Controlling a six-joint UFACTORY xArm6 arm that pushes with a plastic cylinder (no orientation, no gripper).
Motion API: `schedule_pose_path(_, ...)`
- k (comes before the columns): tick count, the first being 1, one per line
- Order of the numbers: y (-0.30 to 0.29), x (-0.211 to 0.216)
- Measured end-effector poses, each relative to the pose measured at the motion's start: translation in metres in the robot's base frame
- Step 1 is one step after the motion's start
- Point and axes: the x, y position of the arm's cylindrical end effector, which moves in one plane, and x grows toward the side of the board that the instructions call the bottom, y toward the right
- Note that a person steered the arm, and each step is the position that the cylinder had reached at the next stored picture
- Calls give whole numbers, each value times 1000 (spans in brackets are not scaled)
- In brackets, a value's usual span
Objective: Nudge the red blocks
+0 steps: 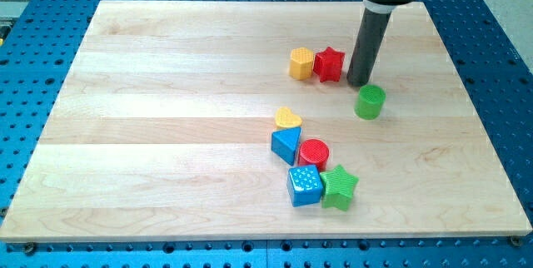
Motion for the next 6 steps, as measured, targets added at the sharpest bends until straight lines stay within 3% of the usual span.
schedule_pose_path(1,-33,-2)
schedule_pose_path(2,-67,58)
schedule_pose_path(3,-56,134)
schedule_pose_path(6,-22,153)
